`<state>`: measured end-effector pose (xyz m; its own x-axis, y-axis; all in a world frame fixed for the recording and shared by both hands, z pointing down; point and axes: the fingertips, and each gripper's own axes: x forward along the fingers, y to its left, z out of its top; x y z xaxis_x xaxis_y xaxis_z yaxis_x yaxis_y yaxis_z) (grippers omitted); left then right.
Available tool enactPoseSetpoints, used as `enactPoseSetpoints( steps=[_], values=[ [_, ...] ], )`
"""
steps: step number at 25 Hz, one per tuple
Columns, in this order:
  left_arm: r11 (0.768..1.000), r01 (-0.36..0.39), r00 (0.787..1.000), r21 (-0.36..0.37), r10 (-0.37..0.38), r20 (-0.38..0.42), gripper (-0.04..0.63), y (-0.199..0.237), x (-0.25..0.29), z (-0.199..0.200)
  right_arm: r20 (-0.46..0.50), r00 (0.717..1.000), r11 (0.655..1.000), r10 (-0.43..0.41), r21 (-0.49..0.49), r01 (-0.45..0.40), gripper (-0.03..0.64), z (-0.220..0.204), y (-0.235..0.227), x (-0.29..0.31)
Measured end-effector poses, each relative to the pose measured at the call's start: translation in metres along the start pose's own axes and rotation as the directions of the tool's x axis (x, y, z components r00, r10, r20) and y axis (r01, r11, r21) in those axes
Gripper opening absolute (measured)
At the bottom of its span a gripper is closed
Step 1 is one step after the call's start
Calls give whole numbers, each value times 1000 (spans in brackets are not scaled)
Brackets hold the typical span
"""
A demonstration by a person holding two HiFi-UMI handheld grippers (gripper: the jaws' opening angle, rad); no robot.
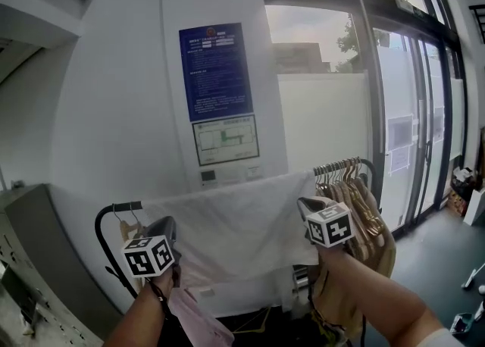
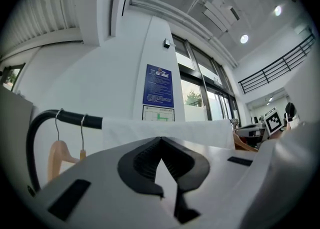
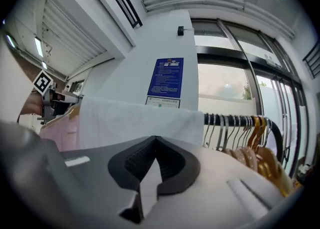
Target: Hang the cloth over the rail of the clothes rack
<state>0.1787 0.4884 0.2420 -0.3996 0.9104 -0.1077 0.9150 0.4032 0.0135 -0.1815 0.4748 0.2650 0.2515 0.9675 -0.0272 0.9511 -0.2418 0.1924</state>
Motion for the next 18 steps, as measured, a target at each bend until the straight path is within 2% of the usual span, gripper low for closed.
enactPoseSetpoints(
  steps=[6,10,14,18],
  values=[
    [1000,28,999,10,-28,18,6,-42,-11,-54,5,996,995,92,23,-93,2,-47,68,-3],
    [998,58,998,-9,-58,11,6,-74,-15,-89,34,991,987,127,94,-130,2,-73,103,-5],
    [996,86,996,-17,-86,6,6,-107,-15,-116,57,986,979,159,120,-165,2,-84,133,-8],
    [996,87,996,-21,-87,0,6,-116,-9,-124,62,982,975,180,118,-187,2,-86,146,-10]
  ],
)
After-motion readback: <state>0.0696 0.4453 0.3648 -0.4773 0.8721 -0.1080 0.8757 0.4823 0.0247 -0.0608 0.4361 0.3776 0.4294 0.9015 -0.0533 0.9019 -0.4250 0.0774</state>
